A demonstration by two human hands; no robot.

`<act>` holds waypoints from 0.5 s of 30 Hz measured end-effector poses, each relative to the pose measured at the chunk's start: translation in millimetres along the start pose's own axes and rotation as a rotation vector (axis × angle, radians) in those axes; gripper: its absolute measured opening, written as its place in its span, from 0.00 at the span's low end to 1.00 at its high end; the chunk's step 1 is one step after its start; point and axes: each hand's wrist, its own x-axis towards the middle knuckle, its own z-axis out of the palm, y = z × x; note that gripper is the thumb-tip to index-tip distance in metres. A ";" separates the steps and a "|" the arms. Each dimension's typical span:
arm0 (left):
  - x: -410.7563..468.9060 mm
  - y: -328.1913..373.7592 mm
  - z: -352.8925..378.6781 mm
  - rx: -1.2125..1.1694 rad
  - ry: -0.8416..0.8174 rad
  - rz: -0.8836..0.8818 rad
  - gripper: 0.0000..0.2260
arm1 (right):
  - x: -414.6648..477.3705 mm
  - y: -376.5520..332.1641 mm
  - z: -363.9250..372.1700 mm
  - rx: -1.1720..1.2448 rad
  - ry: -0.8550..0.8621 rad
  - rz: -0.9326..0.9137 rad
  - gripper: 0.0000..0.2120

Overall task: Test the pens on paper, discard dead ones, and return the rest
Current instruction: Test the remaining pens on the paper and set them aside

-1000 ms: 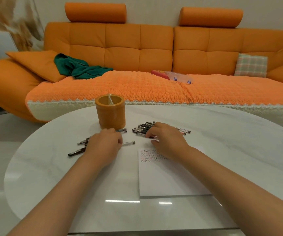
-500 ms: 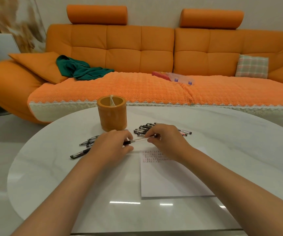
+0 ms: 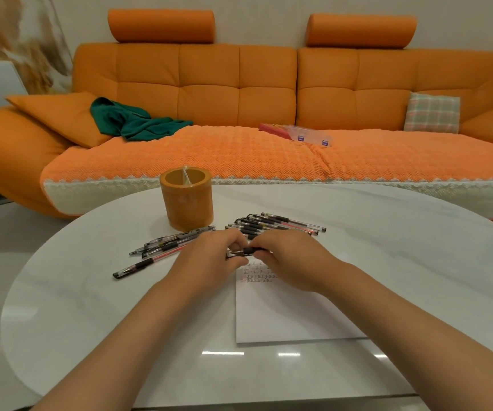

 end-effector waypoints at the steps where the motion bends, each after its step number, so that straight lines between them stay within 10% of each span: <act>1: 0.0 -0.7 -0.1 -0.021 -0.004 -0.008 0.10 | -0.1 1.4 -0.4 -0.007 -0.003 0.010 0.12; 15: 4.4 4.8 12.2 -0.269 0.031 -0.026 0.03 | -6.0 13.4 2.7 0.003 0.057 0.010 0.12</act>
